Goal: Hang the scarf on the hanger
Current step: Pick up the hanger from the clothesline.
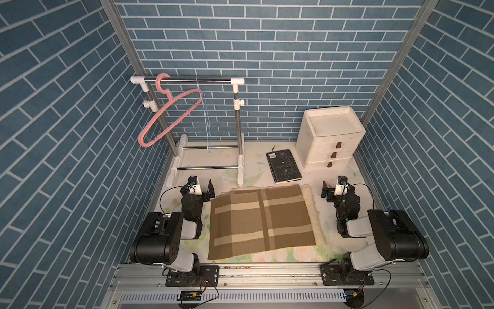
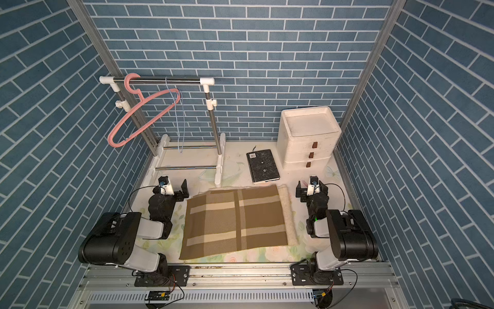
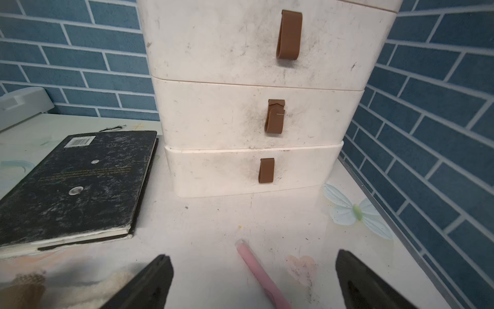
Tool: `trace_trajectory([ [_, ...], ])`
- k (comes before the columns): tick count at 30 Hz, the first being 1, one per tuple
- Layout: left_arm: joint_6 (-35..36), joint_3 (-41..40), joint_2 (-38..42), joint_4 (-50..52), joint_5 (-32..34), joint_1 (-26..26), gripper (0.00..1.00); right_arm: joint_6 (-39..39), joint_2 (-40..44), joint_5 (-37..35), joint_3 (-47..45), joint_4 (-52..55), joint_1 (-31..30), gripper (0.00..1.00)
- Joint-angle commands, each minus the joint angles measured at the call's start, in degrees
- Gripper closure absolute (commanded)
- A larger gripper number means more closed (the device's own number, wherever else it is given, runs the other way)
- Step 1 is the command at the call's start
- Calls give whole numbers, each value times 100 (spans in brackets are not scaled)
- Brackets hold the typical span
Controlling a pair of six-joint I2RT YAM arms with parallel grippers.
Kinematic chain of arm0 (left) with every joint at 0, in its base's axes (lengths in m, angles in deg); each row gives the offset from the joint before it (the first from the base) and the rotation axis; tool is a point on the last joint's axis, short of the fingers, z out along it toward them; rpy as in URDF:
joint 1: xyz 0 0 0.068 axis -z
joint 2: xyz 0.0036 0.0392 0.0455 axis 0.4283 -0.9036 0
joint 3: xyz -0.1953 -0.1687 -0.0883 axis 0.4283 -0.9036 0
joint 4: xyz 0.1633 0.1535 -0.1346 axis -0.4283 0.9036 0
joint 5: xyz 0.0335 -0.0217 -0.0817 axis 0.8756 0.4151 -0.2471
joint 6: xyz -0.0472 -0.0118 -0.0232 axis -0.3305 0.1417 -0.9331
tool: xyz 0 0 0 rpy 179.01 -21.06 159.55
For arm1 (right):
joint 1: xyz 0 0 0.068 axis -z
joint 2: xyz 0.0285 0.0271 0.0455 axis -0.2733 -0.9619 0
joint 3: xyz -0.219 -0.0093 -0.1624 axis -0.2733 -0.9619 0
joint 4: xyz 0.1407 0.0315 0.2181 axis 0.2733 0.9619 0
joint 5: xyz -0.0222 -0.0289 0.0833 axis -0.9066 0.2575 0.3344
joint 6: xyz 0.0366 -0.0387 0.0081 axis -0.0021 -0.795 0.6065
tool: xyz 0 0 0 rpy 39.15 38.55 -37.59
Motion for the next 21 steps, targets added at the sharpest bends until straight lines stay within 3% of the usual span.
trace_trajectory([
  [1, -2, 61, -40, -130, 28, -27, 0, -37, -50, 14, 71, -165, 21, 0],
  [10, -66, -386, 365, -581, 165, -26, 0, -30, -57, 25, 82, -147, 21, 1],
  [18, -564, -448, 1975, 883, 473, -23, 0, -45, -35, 19, 59, -185, 21, 1],
  [21, -1031, -361, 2472, 1332, 440, -23, 0, -135, 361, 192, 187, 495, 6, 1],
])
